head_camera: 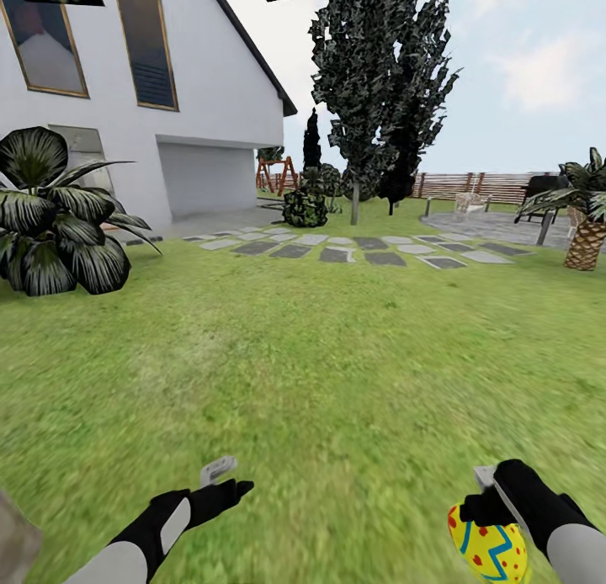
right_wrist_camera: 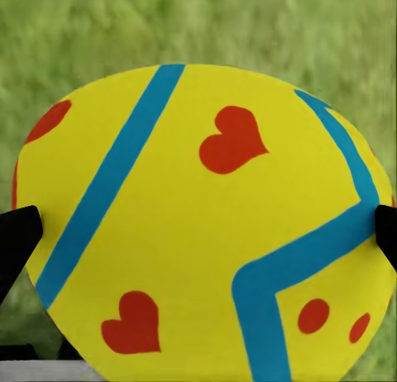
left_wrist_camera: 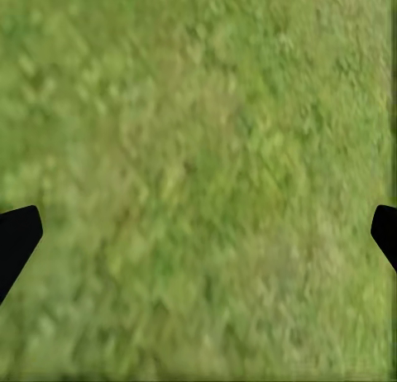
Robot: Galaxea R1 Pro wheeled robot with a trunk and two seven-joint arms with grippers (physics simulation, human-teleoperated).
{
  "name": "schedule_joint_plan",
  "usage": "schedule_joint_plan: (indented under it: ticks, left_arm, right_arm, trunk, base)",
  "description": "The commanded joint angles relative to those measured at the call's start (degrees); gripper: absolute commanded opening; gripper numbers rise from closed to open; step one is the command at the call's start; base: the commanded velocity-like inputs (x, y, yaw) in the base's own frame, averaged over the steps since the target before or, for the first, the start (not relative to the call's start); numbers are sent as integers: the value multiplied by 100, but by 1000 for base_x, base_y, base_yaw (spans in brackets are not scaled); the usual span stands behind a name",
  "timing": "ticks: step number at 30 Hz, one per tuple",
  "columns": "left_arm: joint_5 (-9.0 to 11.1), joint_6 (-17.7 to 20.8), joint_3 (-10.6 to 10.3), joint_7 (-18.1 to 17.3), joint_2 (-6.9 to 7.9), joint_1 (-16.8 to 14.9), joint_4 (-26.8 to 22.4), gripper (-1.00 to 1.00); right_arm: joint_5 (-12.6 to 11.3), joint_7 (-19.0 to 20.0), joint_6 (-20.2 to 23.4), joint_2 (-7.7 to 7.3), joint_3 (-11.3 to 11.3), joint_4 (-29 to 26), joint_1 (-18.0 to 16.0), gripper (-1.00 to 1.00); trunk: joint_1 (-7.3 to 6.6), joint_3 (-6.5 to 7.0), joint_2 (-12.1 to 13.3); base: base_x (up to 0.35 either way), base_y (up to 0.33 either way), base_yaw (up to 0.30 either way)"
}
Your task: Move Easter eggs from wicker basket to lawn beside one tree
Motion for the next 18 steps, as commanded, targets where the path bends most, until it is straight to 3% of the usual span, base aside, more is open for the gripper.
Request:
schedule_joint_plan:
  ticks: [1,8,14,18]
  left_arm:
    - [58,58,20,-5,-3,-3,-9,100]
    - [58,58,20,-3,-7,-3,-9,100]
    - [58,58,20,-3,-9,0,-9,100]
    - [58,58,20,-3,-20,3,-1,100]
  right_arm:
    - [66,82,-158,-4,6,21,-2,-100]
    - [66,689,-339,-74,-5,227,-1,-100]
    - [83,677,-305,-100,9,230,-3,-100]
    - [76,651,-295,-120,10,232,-3,-100]
  trunk:
    - [0,-6,-3]
    - [0,-6,-3]
    - [0,-6,-3]
    - [0,-6,-3]
  base:
    - [0,0,0]
    - [0,0,0]
    - [0,0,0]
    - [0,0,208]
